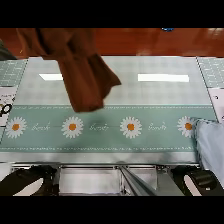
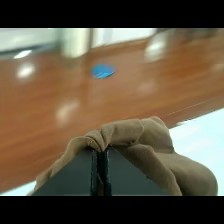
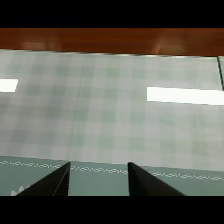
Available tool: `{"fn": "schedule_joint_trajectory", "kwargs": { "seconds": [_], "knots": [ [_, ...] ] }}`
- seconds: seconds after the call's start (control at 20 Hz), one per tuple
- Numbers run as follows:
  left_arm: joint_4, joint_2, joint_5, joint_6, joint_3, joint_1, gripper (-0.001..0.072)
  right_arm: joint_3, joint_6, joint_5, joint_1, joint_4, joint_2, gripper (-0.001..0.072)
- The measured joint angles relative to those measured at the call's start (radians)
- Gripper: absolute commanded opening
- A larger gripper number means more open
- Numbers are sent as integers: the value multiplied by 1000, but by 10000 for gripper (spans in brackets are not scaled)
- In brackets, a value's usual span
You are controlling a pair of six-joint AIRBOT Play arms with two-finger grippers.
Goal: Fold the shirts.
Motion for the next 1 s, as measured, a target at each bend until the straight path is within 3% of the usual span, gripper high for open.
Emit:
{"fn": "schedule_joint_trajectory", "kwargs": {
  "seconds": [0.25, 0.5, 0.65, 0.85, 0.9, 0.95, 1.0],
  "knots": [
    [-84, 27, 34, -16, -118, -192, 24, 0, 13, 68, 0, 0, 40, 411],
    [-227, 199, 214, -26, -602, -301, 24, -18, 26, 89, 0, 4, 48, 411],
    [-269, 355, 283, -48, -949, -217, 24, -90, 26, 87, 0, 42, 49, 411],
    [-288, 490, 223, -24, -1343, 8, 37, -292, 18, 6, 0, 195, 48, 411],
    [-293, 500, 212, -9, -1423, 71, 184, -349, 15, -27, 0, 236, 45, 411],
    [-293, 502, 208, 2, -1486, 129, 449, -406, 14, -64, 0, 275, 37, 411],
    [-292, 496, 198, 8, -1540, 194, 507, -463, 13, -102, 0, 311, 21, 411]
  ]
}}
